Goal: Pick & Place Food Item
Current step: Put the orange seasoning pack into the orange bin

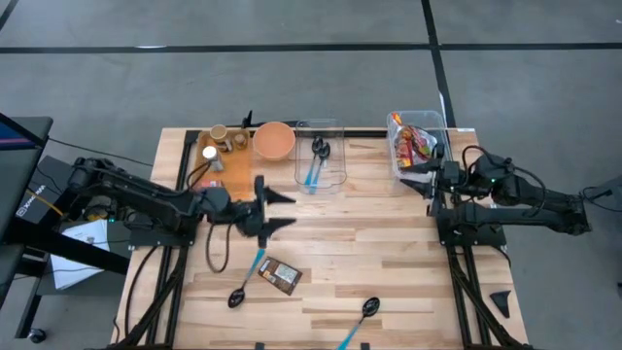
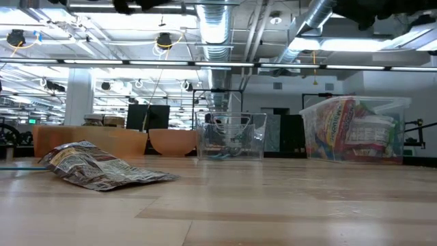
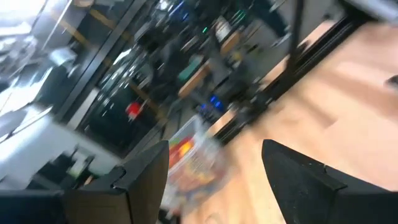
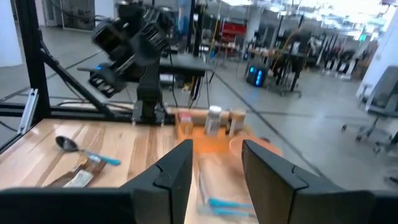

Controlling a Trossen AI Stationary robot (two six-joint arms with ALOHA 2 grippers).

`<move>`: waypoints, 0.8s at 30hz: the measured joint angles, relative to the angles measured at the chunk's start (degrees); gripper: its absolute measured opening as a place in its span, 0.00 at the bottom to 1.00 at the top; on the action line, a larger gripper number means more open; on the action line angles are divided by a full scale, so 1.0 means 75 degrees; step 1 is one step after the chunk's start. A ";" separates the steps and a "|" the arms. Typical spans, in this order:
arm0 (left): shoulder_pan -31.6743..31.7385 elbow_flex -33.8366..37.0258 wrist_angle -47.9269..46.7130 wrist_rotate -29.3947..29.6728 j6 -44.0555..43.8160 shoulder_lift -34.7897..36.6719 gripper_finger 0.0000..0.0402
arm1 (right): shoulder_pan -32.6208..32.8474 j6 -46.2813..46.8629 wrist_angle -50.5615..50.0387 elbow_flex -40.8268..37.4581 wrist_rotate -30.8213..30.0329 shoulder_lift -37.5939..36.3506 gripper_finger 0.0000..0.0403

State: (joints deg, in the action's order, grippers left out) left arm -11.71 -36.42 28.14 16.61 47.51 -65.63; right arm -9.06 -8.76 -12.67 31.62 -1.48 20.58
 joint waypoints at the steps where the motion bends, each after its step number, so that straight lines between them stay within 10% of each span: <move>1: -0.0174 0.0000 0.0026 0.0003 0.0000 0.0000 0.62 | 0.0000 -0.0052 0.0092 0.0000 0.0000 0.0000 0.33; 24: -0.3043 -0.1256 -0.0299 0.3232 -0.2894 -0.1660 0.61 | 0.0006 0.0757 0.0692 0.0000 0.0023 0.0000 0.33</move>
State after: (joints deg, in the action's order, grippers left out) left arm -34.52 -45.85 25.90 40.84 25.80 -78.07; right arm -9.02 -3.08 -7.48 31.62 -1.30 20.58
